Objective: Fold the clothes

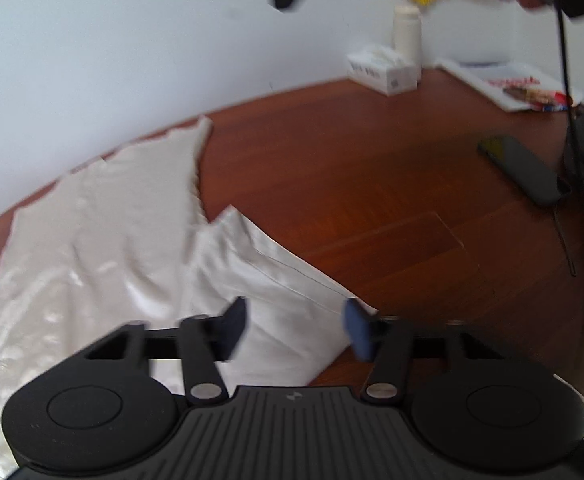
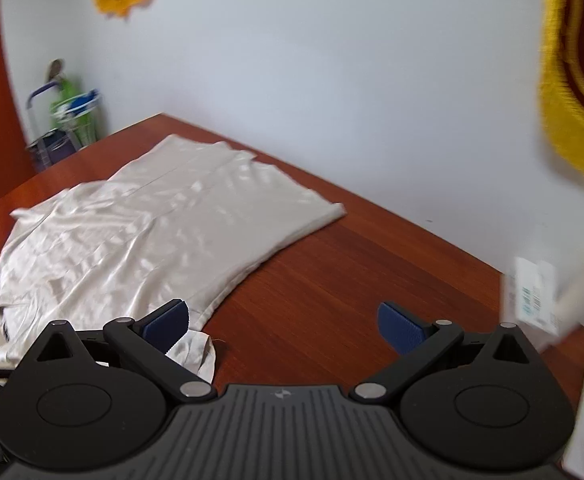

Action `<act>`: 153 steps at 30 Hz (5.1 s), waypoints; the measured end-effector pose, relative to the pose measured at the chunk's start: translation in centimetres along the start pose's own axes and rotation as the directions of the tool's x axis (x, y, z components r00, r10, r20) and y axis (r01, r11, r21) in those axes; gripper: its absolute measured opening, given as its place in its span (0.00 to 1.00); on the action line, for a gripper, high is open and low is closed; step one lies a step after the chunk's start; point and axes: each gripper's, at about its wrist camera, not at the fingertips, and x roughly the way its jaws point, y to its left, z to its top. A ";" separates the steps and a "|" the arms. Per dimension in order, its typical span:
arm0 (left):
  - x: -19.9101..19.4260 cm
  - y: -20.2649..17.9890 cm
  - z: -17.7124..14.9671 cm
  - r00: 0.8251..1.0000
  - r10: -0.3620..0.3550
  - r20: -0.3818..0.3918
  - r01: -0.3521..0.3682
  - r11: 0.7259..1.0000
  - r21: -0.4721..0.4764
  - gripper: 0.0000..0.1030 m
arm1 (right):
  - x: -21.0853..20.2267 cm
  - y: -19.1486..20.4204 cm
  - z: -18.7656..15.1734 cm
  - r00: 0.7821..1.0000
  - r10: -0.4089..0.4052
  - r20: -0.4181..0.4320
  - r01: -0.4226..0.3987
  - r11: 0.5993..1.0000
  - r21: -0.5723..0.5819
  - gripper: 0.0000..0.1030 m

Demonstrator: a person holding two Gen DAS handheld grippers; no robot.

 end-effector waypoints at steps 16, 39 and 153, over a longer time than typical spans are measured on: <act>5.9 -3.1 0.2 0.992 0.007 -0.123 -0.024 0.991 -0.135 0.03 | 5.7 -0.1 -5.5 0.946 0.258 -0.195 -0.284 0.951 -0.120 0.78; -0.2 0.3 1.4 0.994 0.108 0.007 -0.100 0.940 -0.328 0.02 | 8.1 8.3 -10.0 0.857 0.429 -0.286 -0.477 0.449 -0.755 0.09; -5.5 9.0 4.8 0.941 0.273 0.202 -0.218 0.941 -0.259 0.01 | 34.3 -4.1 4.8 0.956 0.293 -0.027 -0.129 0.502 0.855 0.45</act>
